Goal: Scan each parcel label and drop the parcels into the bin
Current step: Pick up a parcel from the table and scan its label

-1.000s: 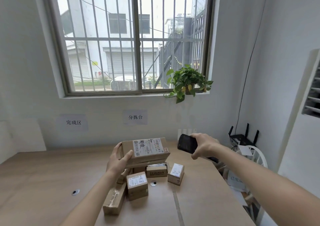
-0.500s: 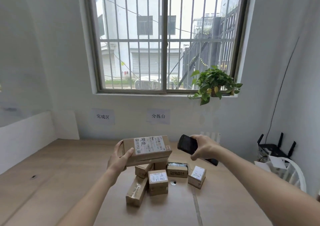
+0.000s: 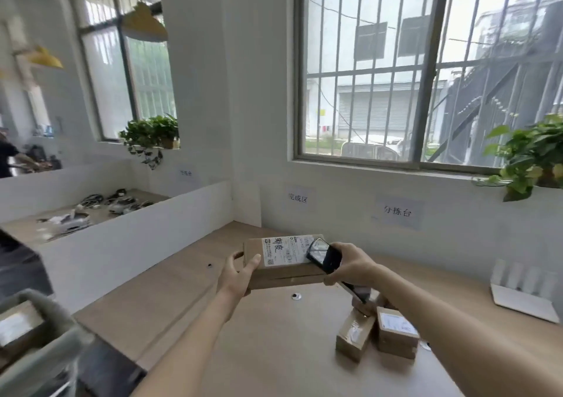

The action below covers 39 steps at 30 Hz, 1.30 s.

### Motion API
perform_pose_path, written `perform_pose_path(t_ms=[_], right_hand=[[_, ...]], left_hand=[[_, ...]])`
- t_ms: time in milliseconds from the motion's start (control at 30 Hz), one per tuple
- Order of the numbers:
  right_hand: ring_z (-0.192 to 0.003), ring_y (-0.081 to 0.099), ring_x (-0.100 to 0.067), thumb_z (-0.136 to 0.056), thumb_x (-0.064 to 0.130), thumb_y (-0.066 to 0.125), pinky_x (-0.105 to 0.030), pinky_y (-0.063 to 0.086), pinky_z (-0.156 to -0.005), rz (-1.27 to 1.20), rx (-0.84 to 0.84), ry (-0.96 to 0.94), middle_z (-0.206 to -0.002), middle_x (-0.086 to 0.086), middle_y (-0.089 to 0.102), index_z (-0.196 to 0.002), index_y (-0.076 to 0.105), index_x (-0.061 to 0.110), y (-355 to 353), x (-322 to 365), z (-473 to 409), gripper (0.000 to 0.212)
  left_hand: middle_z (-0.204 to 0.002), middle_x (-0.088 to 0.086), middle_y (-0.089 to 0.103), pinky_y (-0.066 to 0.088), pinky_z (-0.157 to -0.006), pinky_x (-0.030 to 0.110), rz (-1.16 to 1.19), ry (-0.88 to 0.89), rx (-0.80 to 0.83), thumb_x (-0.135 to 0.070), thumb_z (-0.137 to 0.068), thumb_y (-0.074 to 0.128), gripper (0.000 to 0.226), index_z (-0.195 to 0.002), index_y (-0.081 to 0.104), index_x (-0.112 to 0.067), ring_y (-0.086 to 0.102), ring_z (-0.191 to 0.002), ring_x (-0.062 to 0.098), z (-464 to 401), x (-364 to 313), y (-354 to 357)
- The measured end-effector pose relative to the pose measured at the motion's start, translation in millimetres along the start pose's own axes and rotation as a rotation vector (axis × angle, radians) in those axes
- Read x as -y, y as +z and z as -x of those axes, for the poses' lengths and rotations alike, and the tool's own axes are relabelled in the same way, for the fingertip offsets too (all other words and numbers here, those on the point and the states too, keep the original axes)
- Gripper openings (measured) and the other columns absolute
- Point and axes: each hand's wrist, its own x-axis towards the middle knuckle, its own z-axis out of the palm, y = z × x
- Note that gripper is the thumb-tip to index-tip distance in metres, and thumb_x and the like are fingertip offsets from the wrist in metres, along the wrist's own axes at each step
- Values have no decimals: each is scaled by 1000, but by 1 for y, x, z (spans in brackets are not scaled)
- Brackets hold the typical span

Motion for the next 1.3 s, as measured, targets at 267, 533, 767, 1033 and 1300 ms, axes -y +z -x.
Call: perform_pose_path(t_ms=[267,533,767,1033,1300], right_hand=[[-86,64,-19,-54,21,89,-29,50,-68,-36,172,-188,-89,4,68,-80,60,27,110,133,-42,39],[-82,62,-16,-59,21,91,-32,50,-72,-39,337,-376,-87,4,66,-84,60,24,227,260,-84,40],[-84,60,-14,-61,22,90,-27,48,-67,-44,493,-539,-94,5,64,-104,62,23,330,360,-139,51],[-90,63,-22,-61,28,87,-32,49,-68,-68,601,-666,-100,-4,67,-105,63,17,427,459,-216,51],[-94,64,-20,-66,28,87,-34,56,-77,14,704,-711,-104,0,66,-114,62,20,523,512,-283,54]], left_hand=[[-113,-9,64,54,-85,35,102,-59,-152,-41,-89,71,47,-132,51,-41,60,-102,12,21,23,-173],[-119,-6,67,56,-86,27,74,-68,-364,-35,-86,75,54,-135,55,-27,64,-110,13,38,54,-321],[-128,-7,65,46,-108,42,-39,-91,-558,-51,-78,77,70,-139,55,-26,60,-118,14,22,77,-428],[-130,-3,63,49,-105,45,-110,-194,-725,-43,-82,78,72,-145,48,-24,60,-118,19,-37,104,-541],[-114,-4,59,53,-91,36,-71,-291,-832,-21,-90,73,64,-147,44,-15,61,-106,18,-96,147,-599]])
